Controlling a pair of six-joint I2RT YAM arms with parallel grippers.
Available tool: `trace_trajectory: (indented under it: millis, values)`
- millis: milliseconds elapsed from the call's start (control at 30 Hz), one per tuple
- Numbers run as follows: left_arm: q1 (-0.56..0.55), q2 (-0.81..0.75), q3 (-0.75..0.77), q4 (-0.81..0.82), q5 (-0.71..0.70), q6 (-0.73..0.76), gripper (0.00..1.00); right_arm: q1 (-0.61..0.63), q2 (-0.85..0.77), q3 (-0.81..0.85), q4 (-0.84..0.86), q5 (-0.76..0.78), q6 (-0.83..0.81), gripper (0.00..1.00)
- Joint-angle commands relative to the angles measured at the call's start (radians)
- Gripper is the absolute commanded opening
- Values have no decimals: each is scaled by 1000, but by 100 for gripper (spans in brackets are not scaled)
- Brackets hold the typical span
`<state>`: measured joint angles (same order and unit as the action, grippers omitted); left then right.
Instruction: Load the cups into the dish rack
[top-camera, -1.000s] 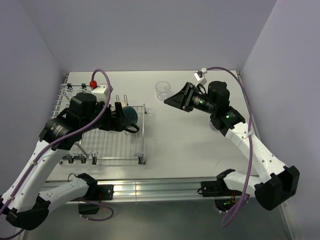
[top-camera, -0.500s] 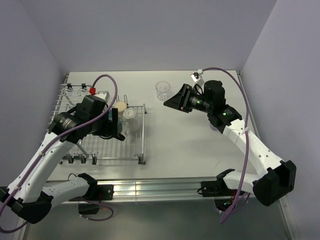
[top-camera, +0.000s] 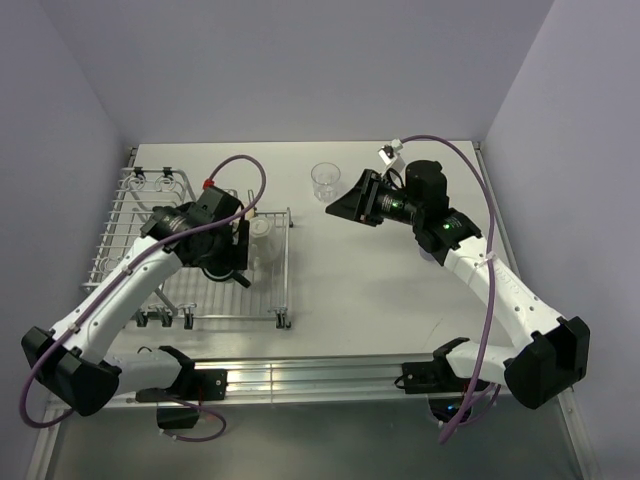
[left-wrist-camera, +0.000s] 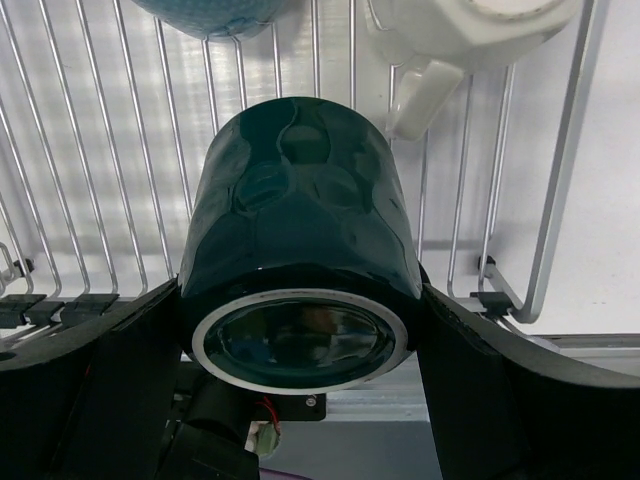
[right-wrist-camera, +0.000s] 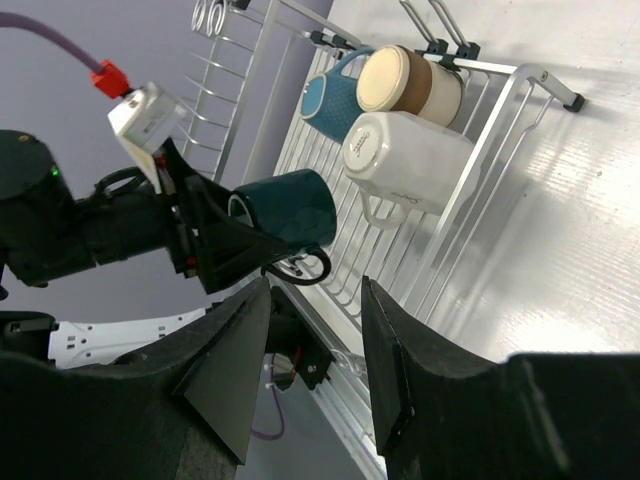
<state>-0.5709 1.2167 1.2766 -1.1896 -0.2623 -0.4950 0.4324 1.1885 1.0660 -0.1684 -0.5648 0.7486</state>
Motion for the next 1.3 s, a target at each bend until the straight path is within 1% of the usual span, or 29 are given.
trace_trajectory:
  millis: [0, 300, 633, 833, 933, 1000, 1033, 1067, 1133, 1167, 1200, 1233, 1267]
  values:
    - [-1, 15, 3, 56, -32, -25, 0, 6, 11, 5, 12, -17, -22, 49]
    - [22, 52, -95, 116, -32, -30, 0, 6, 26, 22, -16, -21, -38, 49]
    - [65, 96, -132, 165, -31, -20, 0, 6, 31, 8, -14, -21, -38, 49]
    - [85, 118, -163, 191, -28, -23, 5, 6, 36, 2, -14, -23, -43, 49]
    - [88, 127, -161, 189, -41, -27, 11, 6, 36, -4, -10, -23, -41, 49]
    - [88, 129, -160, 186, -51, -28, 18, 6, 36, -8, -6, -24, -38, 49]
    - [88, 129, -160, 186, -55, -33, 23, 6, 36, -9, -5, -24, -38, 49]
    - [88, 127, -161, 185, -60, -33, 35, 8, 34, -9, -2, -24, -37, 49]
    - [88, 124, -164, 186, -68, -36, 43, 8, 36, -14, 1, -26, -37, 49]
    - [88, 121, -163, 185, -71, -37, 53, 6, 37, -15, 3, -26, -35, 49]
    - [88, 119, -163, 185, -75, -40, 56, 6, 37, -17, 3, -26, -35, 49]
    - [88, 119, -163, 185, -84, -42, 63, 6, 39, -18, 4, -27, -37, 49]
    - [88, 119, -163, 182, -87, -43, 66, 6, 39, -18, 4, -29, -35, 49]
